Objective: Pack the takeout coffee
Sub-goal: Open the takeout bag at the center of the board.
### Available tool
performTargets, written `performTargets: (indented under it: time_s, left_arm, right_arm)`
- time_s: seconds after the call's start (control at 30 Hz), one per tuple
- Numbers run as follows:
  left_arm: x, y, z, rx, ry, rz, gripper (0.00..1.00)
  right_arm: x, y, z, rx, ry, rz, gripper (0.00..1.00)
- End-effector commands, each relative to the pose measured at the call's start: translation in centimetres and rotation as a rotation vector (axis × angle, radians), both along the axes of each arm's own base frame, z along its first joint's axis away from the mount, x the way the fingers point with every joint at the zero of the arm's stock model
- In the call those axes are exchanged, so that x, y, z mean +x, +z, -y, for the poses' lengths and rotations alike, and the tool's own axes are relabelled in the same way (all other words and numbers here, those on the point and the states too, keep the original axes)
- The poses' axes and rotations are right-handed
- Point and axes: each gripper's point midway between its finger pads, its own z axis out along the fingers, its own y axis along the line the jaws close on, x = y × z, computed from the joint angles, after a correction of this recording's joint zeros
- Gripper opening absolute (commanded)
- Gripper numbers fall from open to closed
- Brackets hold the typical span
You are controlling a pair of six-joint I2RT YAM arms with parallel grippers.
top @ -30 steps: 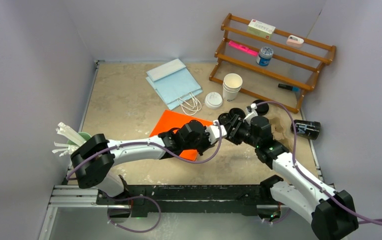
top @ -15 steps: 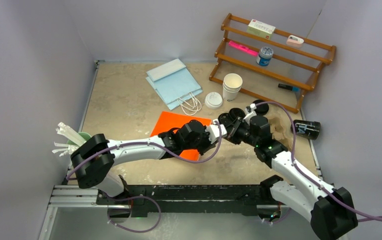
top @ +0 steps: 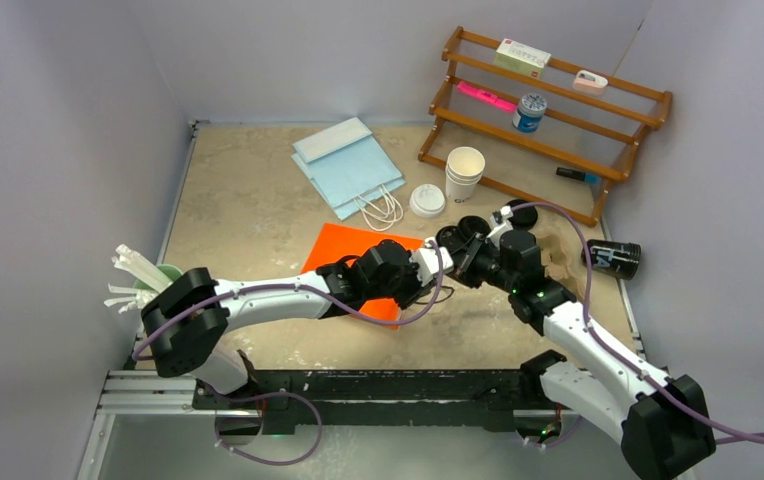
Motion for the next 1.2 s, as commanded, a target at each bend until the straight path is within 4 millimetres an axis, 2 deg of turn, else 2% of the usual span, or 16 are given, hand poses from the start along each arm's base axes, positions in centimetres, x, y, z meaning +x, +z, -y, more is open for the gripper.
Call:
performTargets:
  time_s: [0.0, 0.07, 0.17, 0.2, 0.23, 0.3, 0.33, 0.4, 0.57, 0.77, 0.93, 1.07, 1.17]
  left_arm:
    - [0.2, -0.1, 0.3, -0.008, 0.009, 0.014, 0.28]
    - [0.5, -0.2, 0.0, 0.009, 0.032, 0.025, 0.22]
    - [0.7, 0.3, -0.3, 0.033, 0.064, 0.063, 0.0]
    - [0.6, 0.7, -0.2, 0.037, 0.07, 0.079, 0.0]
    - [0.5, 1.2, -0.2, 0.04, 0.073, 0.096, 0.0]
    - [0.0, 2.3, -0.1, 0.038, 0.081, 0.128, 0.0]
    - [-0.2, 2.9, 0.0, 0.029, 0.08, 0.139, 0.0]
    - [-0.5, 4.0, -0.1, 0.005, 0.083, 0.151, 0.0]
    - [-1.2, 6.0, -0.5, -0.066, 0.075, 0.161, 0.0]
    - [-1.8, 6.9, -0.2, -0.103, 0.049, 0.154, 0.0]
    - [-2.2, 6.7, 0.3, -0.106, 0.027, 0.153, 0.0]
    - [-2.3, 6.5, 0.6, -0.1, 0.016, 0.153, 0.0]
    - [-2.5, 6.8, 0.9, -0.109, 0.007, 0.153, 0.0]
  right_arm:
    - [0.1, 2.4, -0.7, 0.047, 0.026, 0.024, 0.0]
    - [0.0, 2.8, -0.7, 0.044, 0.03, 0.026, 0.0]
    - [0.0, 3.0, -0.5, 0.027, 0.028, 0.027, 0.0]
    - [0.0, 3.0, -0.5, 0.023, 0.027, 0.028, 0.05]
    - [0.1, 2.9, -0.4, 0.02, 0.024, 0.027, 0.18]
    - [0.1, 2.5, -0.4, 0.016, 0.022, 0.026, 0.53]
    - [0.1, 2.5, -0.4, 0.019, 0.02, 0.029, 0.61]
    - [0.2, 2.1, -0.4, 0.025, 0.013, 0.022, 0.73]
    - [0.7, 0.8, -0.5, 0.029, -0.009, -0.007, 0.87]
    - [0.8, -0.2, -1.6, 0.111, -0.002, -0.065, 0.9]
    - [0.8, 0.4, -2.4, 0.167, 0.027, -0.073, 0.87]
    - [0.7, 1.0, -2.7, 0.184, 0.041, -0.07, 0.82]
    - [0.7, 0.9, -2.8, 0.193, 0.039, -0.077, 0.74]
